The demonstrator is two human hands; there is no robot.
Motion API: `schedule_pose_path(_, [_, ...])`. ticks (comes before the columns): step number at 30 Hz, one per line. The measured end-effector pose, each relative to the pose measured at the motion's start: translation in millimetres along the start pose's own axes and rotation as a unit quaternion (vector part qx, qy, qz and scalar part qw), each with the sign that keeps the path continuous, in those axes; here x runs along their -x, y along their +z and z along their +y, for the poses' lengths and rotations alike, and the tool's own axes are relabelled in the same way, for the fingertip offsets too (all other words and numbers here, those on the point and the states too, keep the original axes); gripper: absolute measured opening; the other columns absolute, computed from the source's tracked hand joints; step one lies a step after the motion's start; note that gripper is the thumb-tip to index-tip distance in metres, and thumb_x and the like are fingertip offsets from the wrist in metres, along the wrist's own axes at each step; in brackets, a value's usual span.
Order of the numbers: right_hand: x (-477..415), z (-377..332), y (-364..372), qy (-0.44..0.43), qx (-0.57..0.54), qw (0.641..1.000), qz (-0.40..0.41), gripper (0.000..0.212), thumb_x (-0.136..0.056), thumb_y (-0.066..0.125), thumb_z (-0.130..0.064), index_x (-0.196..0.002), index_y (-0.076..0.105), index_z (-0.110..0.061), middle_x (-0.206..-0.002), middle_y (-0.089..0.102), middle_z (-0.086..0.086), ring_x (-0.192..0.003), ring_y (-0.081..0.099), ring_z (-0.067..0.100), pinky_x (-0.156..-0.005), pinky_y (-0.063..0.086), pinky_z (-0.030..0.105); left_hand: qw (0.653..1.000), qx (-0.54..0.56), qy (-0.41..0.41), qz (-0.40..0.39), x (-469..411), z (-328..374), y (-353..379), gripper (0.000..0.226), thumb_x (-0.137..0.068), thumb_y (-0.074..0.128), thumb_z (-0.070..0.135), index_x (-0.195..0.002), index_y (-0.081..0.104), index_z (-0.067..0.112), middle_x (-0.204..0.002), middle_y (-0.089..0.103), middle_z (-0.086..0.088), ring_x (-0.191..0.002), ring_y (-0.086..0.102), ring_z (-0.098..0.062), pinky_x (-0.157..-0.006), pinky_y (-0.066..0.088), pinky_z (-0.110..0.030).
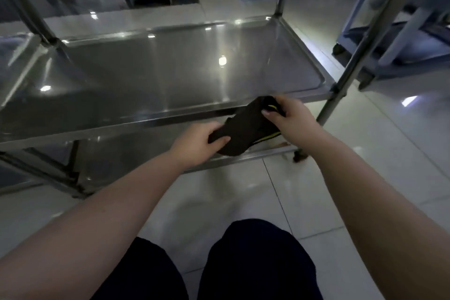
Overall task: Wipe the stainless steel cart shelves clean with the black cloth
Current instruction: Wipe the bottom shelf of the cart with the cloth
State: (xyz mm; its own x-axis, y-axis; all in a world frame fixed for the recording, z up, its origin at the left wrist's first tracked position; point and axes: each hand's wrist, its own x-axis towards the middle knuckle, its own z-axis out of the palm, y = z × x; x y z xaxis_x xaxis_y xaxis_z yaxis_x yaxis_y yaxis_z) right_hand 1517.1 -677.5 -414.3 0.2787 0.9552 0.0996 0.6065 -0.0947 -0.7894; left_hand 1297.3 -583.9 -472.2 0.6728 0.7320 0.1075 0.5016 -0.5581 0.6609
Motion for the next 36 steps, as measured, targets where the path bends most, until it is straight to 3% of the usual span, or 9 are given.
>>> schedule_pose_path(3, [26.1,59.8,10.1,0.062,-0.016,0.998,-0.018,0.014,-0.096,0.058,-0.017,-0.109,0.062,-0.018,-0.098,0.064,-0.002,-0.096,0.058,0.017,-0.078,0.044,0.024,0.996,-0.034,-0.019,-0.084,-5.1,-8.9,51.2,0.017,-0.095,0.06,0.032,-0.108,0.069,0.025,-0.092,0.069,0.009,-0.083,0.063,-0.011,-0.073,0.052,-0.035])
schedule_pose_path(5, [41.6,93.5,21.2,0.09,-0.03,0.995,-0.019,0.009,-0.097,0.057,-0.018,-0.104,0.06,-0.023,-0.092,0.061,-0.008,-0.09,0.058,0.012,-0.069,0.041,0.017,0.99,-0.052,-0.024,-0.127,-8.9,-16.1,83.2,0.02,-0.096,0.058,0.031,-0.113,0.068,0.025,-0.096,0.069,0.008,-0.085,0.063,-0.011,-0.075,0.052,-0.036])
schedule_pose_path(8, [49.5,137.0,37.5,0.108,-0.051,0.993,0.008,0.015,-0.096,0.058,-0.018,-0.11,0.064,-0.02,-0.101,0.065,-0.006,-0.096,0.058,0.011,-0.08,0.044,0.015,0.983,-0.106,-0.017,-0.148,-20.9,-31.9,124.6,0.022,-0.096,0.057,0.035,-0.113,0.067,0.025,-0.096,0.069,0.006,-0.089,0.064,-0.016,-0.073,0.049,-0.033])
schedule_pose_path(14, [3.6,192.8,41.9,0.114,-0.045,0.985,0.123,0.015,-0.095,0.058,-0.019,-0.099,0.059,-0.033,-0.085,0.058,-0.023,-0.079,0.053,-0.01,-0.063,0.035,0.003,0.99,-0.122,0.034,-0.067,-77.2,-56.4,161.2,0.024,-0.097,0.053,0.034,-0.113,0.068,0.024,-0.098,0.068,-0.002,-0.095,0.061,-0.025,-0.076,0.049,-0.04])
schedule_pose_path(19, [-57.3,213.3,42.1,-0.014,0.028,0.97,0.241,0.029,-0.089,0.048,-0.016,-0.114,0.062,-0.022,-0.096,0.058,-0.023,-0.092,0.051,-0.012,-0.082,0.036,0.002,0.988,-0.138,0.03,0.058,-134.5,-78.6,179.7,0.04,-0.097,0.053,0.024,-0.135,0.053,0.015,-0.141,0.052,-0.011,-0.132,0.044,-0.029,-0.108,0.035,-0.044])
schedule_pose_path(25, [-53.4,292.5,103.8,-0.026,0.207,0.978,0.021,0.037,-0.086,0.059,0.003,-0.121,0.065,-0.005,-0.122,0.065,0.015,-0.117,0.057,0.036,-0.099,0.042,0.041,0.945,-0.305,-0.091,-0.069,-148.6,-163.6,214.3,0.06,-0.103,0.034,0.035,-0.155,0.011,0.017,-0.164,-0.001,-0.005,-0.15,-0.004,-0.026,-0.121,0.001,-0.043])
schedule_pose_path(28, [-36.3,318.8,120.4,-0.016,0.235,0.97,-0.057,0.037,-0.087,0.068,-0.02,-0.122,0.067,-0.008,-0.13,0.063,0.007,-0.127,0.051,0.031,-0.106,0.039,0.045,0.932,-0.338,-0.108,-0.077,-151.8,-202.3,213.7,0.058,-0.104,0.025,0.037,-0.156,0.009,0.019,-0.164,-0.002,-0.003,-0.15,-0.005,-0.025,-0.12,-0.002,-0.046])
schedule_pose_path(32, [-60.6,323.0,123.4,-0.026,0.212,0.977,-0.002,0.052,-0.092,0.047,-0.051,-0.124,0.064,-0.014,-0.129,0.062,0.007,-0.122,0.054,0.031,-0.103,0.041,0.049,0.927,-0.347,-0.13,-0.061,-165.2,-237.0,202.2,0.055,-0.103,0.021,0.041,-0.156,0.011,0.027,-0.164,0.002,0.0,-0.15,-0.003,-0.026,-0.118,-0.003,-0.053])
schedule_pose_path(36, [-110.0,344.5,138.5,0.1,0.353,0.926,-0.091,0.065,-0.094,0.024,-0.066,-0.152,0.004,-0.046,-0.164,-0.001,-0.005,-0.149,-0.007,0.033,-0.119,0.001,0.055,0.93,-0.335,-0.142,-0.05,-165.9,-247.6,206.7,0.055,-0.102,0.021,0.047,-0.155,0.009,0.035,-0.164,0.004,0.001,-0.15,0.0,-0.029,-0.116,-0.001,-0.059])
